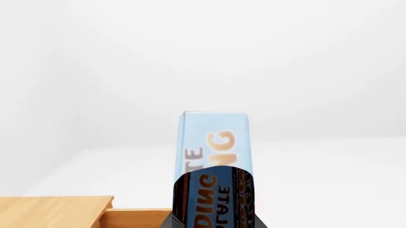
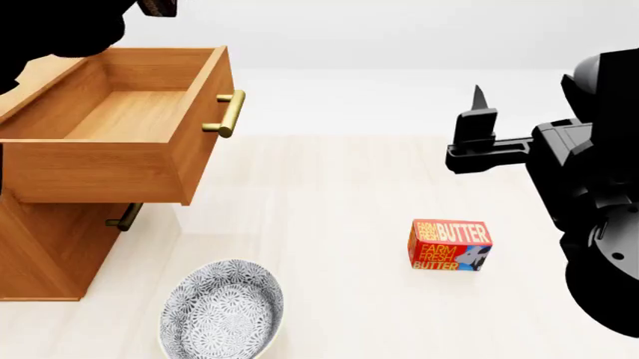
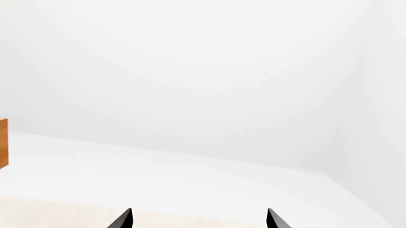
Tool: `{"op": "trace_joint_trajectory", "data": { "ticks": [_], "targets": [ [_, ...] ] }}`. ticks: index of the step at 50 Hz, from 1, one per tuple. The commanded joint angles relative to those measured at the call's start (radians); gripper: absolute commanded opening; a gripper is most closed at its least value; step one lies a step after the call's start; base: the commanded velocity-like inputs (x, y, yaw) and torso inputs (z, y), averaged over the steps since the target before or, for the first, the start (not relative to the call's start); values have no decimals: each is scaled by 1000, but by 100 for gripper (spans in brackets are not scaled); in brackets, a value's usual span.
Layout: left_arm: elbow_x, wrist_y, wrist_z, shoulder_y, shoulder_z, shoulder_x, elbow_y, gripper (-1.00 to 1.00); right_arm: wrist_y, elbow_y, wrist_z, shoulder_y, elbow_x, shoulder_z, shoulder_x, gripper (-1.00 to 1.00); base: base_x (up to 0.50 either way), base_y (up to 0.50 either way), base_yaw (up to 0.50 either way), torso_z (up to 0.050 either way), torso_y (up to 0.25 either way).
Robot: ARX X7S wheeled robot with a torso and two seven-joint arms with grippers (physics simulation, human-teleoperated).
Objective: Put the chocolate pudding in the top drawer of the cabinet and close it.
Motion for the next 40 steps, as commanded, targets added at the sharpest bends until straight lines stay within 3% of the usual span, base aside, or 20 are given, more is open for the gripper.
{"op": "trace_joint_trajectory", "data": {
  "ticks": [1, 23, 31, 40],
  "targets": [
    [81, 40, 36, -10, 46, -23, -109, -100, -15, -3, -10, -18, -10, 5, 9, 100, 0, 0, 0, 0, 0],
    [179, 138, 98, 17, 95, -4, -319, -100, -21, 14, -19, -25, -27, -8, 11, 100, 0, 0, 0, 0, 0],
    [239, 203, 162, 7, 139, 51, -468, -100, -20, 18, -20, -22, -30, -16, 9, 100, 0, 0, 0, 0, 0],
    [325, 356, 290, -20, 188, 174, -811, -100, -22, 27, -25, -18, -36, -23, 8, 100, 0, 0, 0, 0, 0]
  ]
}}
